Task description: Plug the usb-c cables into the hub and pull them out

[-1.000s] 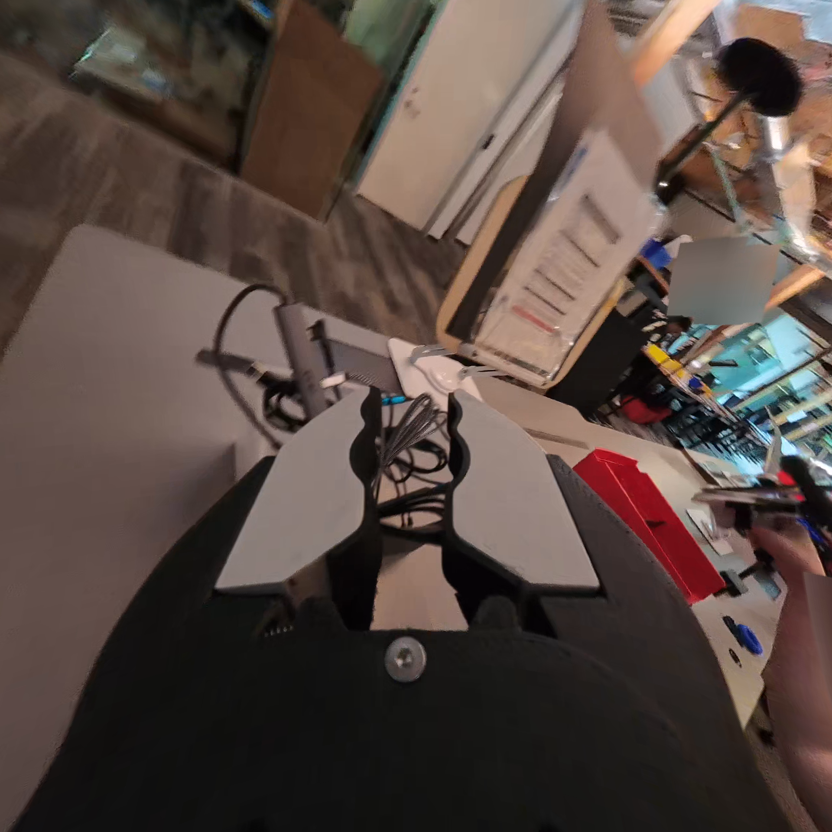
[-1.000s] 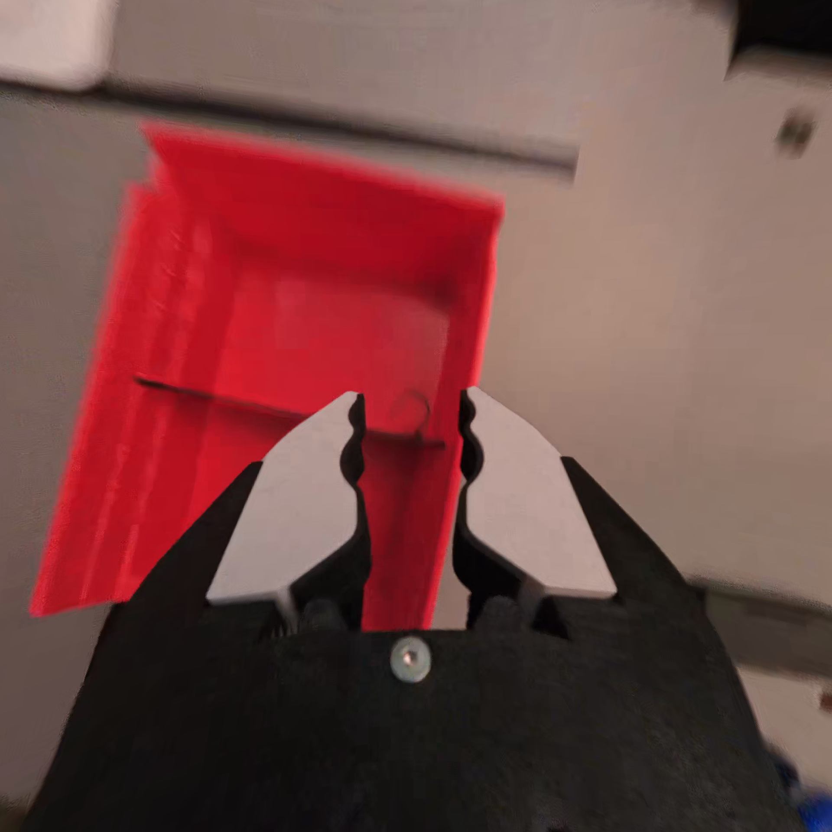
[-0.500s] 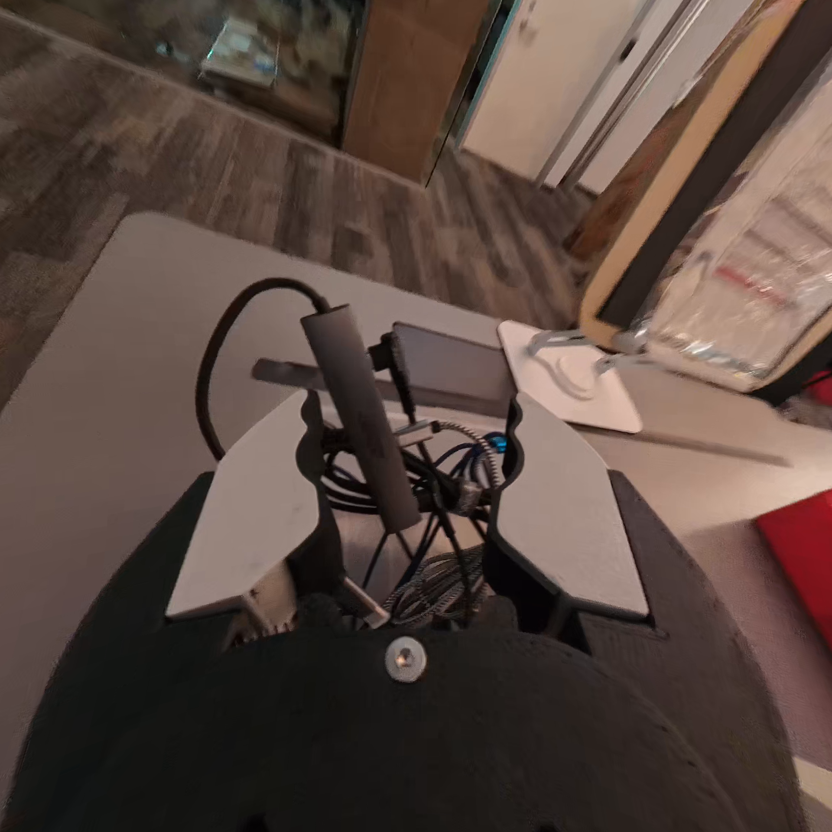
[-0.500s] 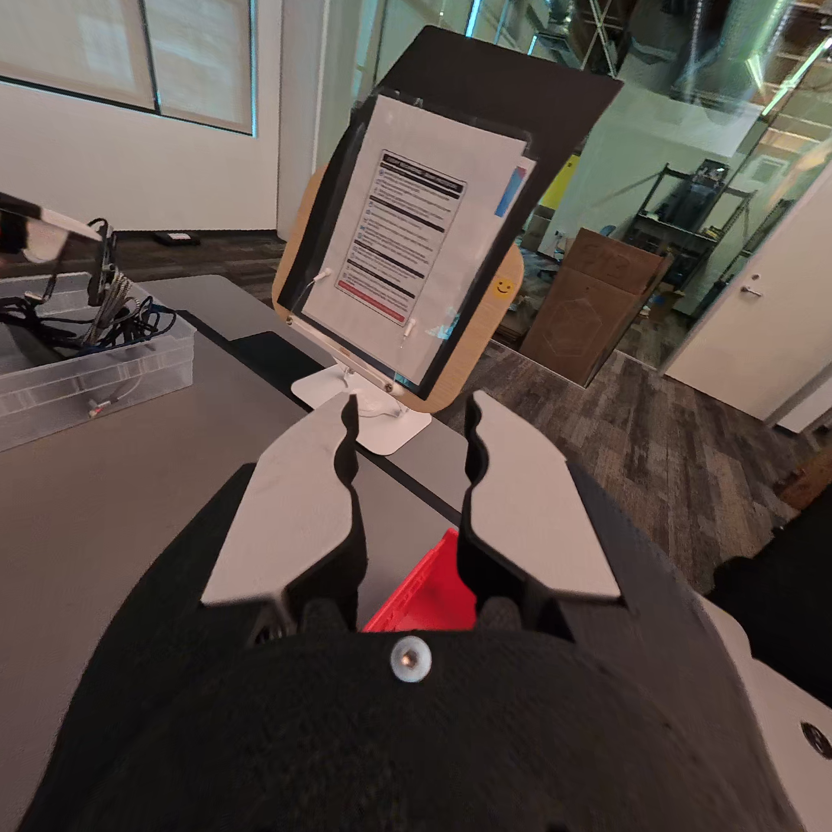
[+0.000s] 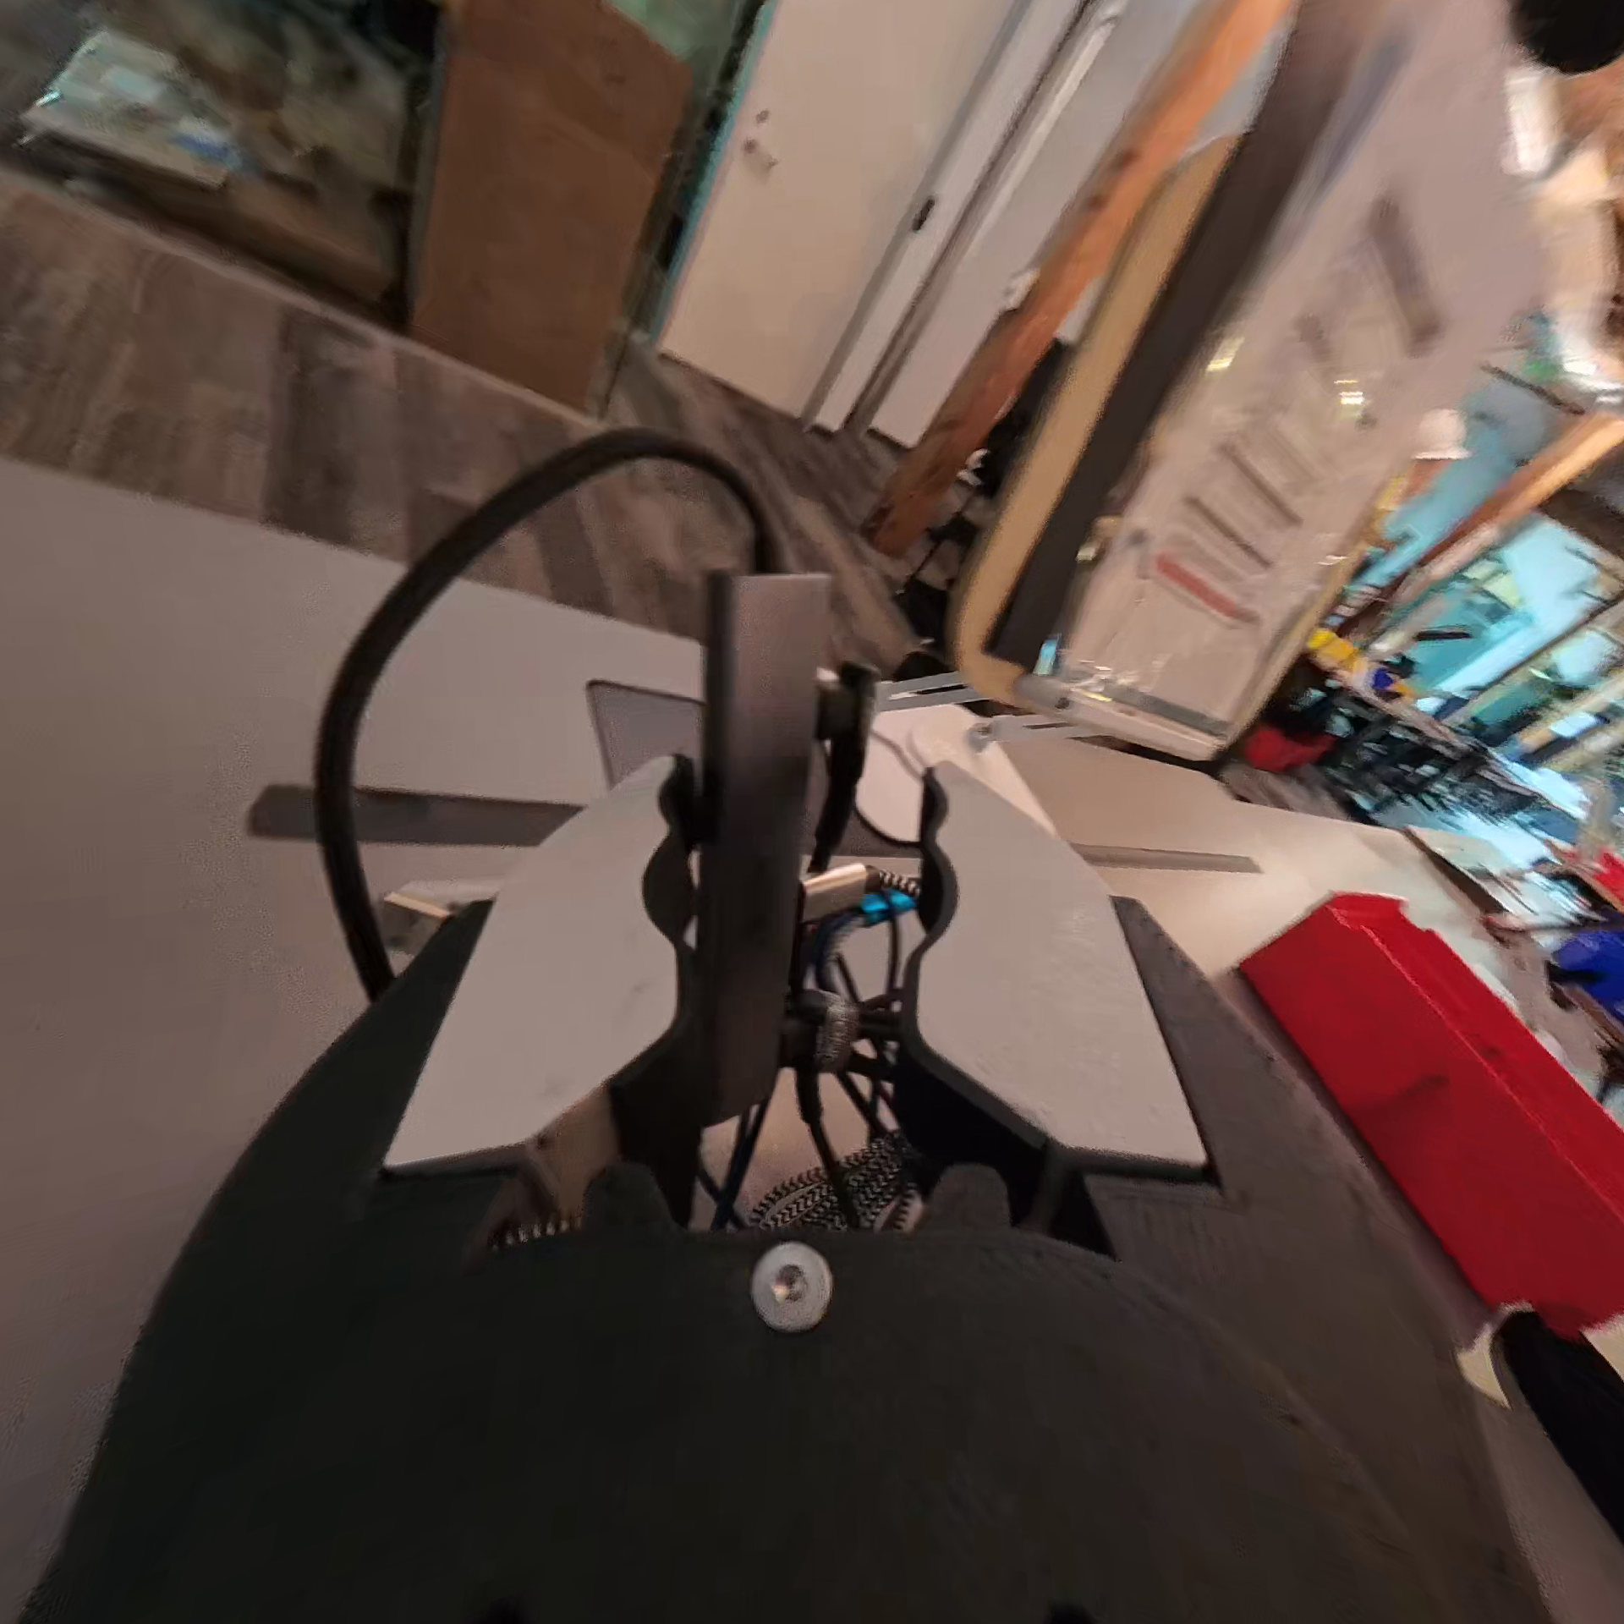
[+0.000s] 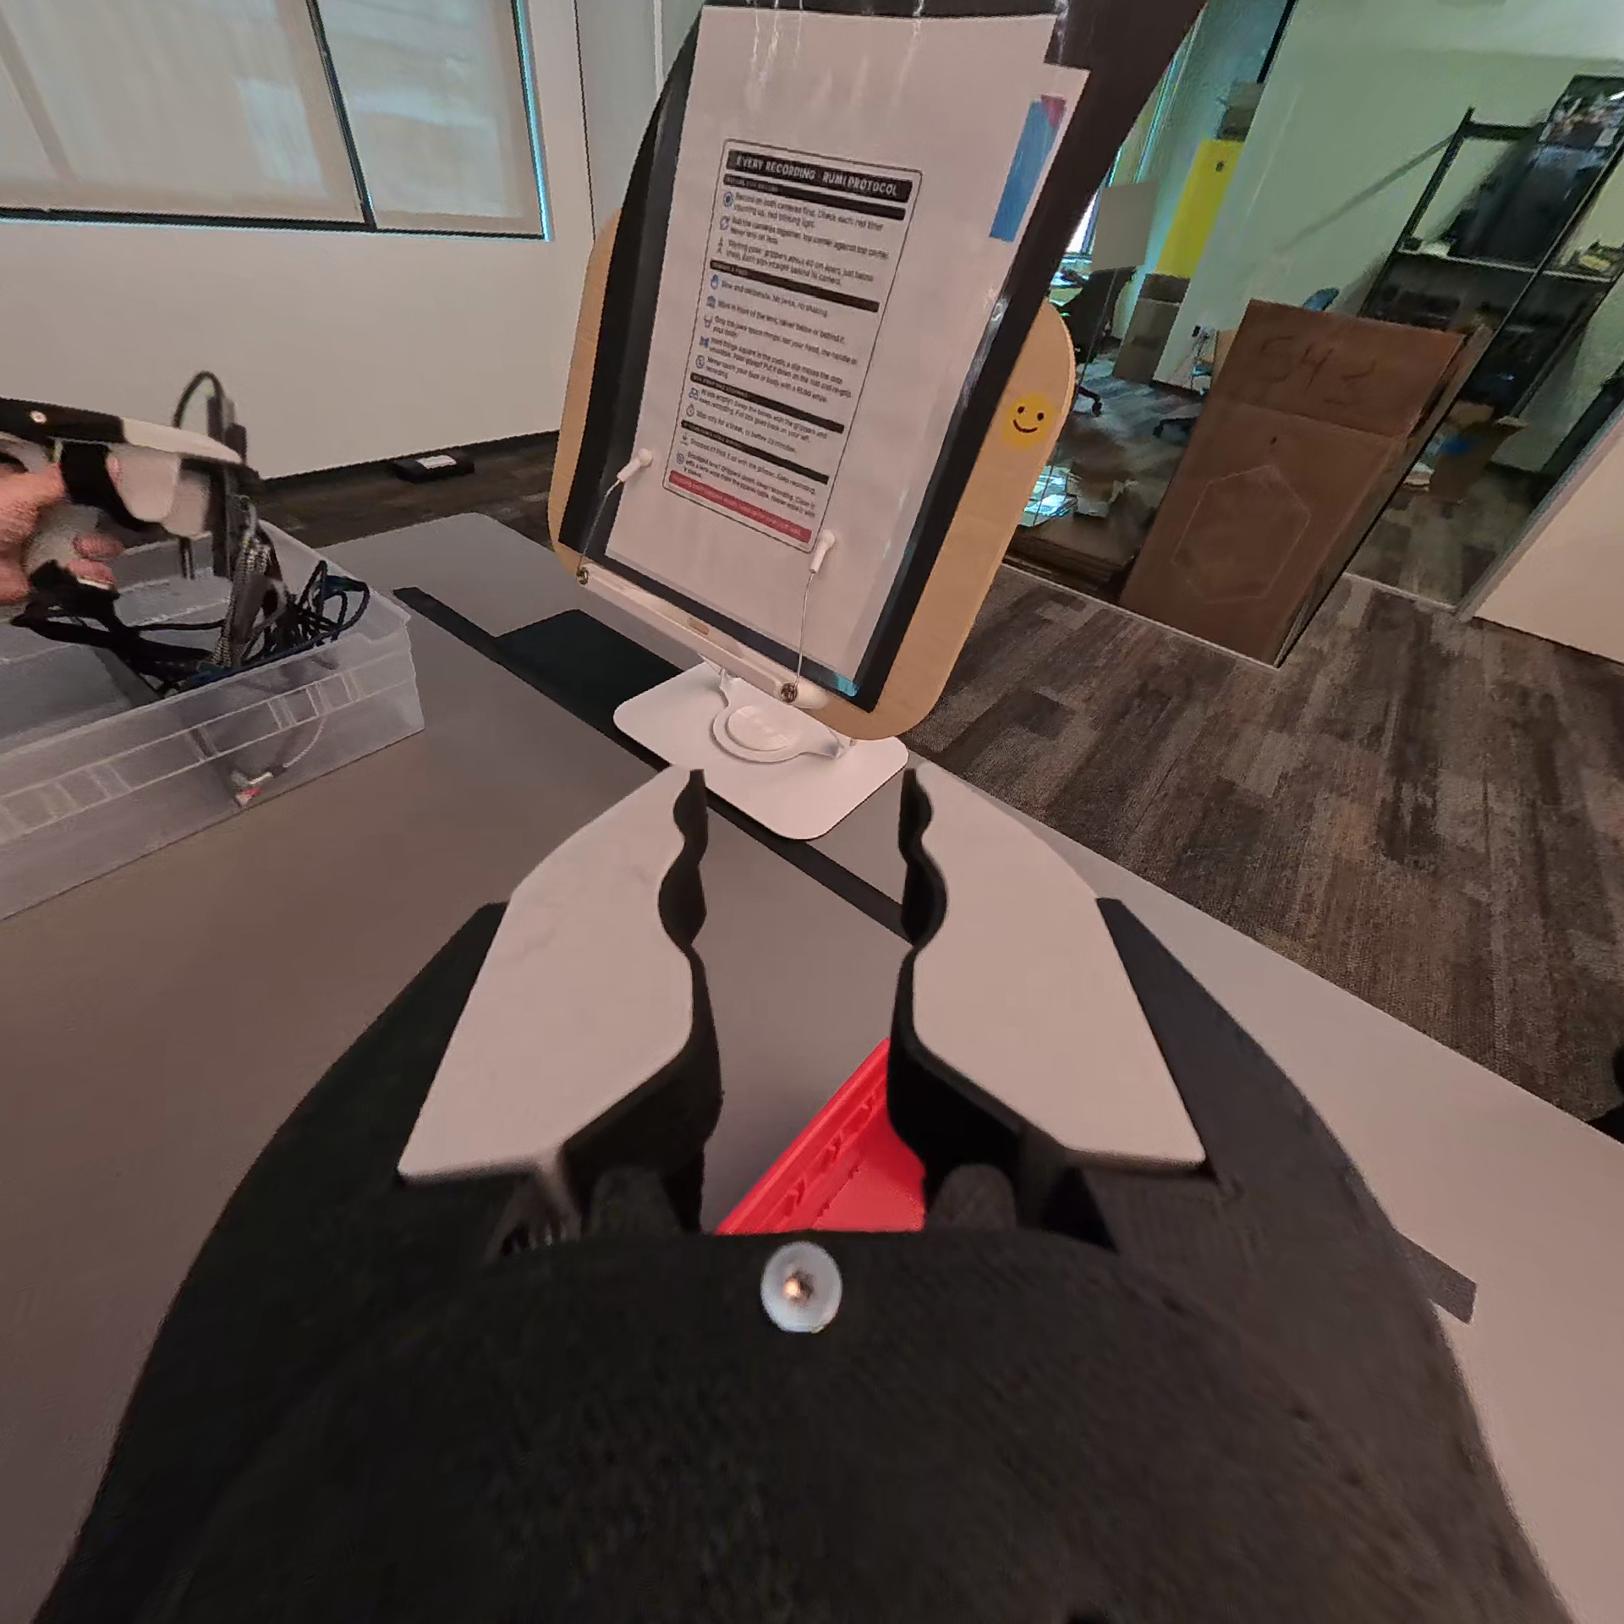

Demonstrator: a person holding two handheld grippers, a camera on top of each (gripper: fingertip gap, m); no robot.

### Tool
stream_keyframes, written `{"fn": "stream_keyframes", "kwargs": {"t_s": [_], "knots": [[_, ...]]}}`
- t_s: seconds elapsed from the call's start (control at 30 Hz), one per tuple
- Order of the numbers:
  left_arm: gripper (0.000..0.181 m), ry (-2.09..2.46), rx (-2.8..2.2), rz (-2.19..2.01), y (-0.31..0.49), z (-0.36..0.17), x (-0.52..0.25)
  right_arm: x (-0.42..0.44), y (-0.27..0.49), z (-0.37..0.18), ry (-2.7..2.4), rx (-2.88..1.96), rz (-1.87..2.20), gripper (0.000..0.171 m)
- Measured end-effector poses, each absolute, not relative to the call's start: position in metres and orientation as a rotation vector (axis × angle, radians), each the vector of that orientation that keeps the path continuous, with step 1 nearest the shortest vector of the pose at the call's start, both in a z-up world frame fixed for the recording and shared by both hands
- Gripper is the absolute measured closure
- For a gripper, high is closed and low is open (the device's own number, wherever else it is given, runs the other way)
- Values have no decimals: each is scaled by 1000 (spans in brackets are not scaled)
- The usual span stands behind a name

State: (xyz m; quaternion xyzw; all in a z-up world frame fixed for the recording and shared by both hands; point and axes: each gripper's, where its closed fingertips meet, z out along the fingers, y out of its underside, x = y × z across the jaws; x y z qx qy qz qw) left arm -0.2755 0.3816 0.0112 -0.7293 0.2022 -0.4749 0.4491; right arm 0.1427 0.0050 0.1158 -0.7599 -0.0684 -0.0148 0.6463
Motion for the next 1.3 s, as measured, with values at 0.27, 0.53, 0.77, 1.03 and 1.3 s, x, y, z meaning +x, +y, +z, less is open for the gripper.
{"fn": "stream_keyframes", "kwargs": {"t_s": [0.27, 0.53, 0.77, 1.03, 1.3], "knots": [[131, 845, -1644, -1289, 333, 18, -255, 137, 0, 116, -166, -1726, -30, 129], [152, 1081, -1761, -983, 325, -17, -247, 136, 4, 105, -187, -1772, -56, 129], [159, 1123, -1677, -825, 328, -5, -246, 133, 12, 92, -218, -1823, -84, 129], [171, 1059, -1515, -824, 303, 64, -252, 128, 15, 89, -253, -1835, -119, 129], [172, 865, -1259, -842, 243, 166, -238, 125, 19, 85, -264, -1850, -121, 129]]}}
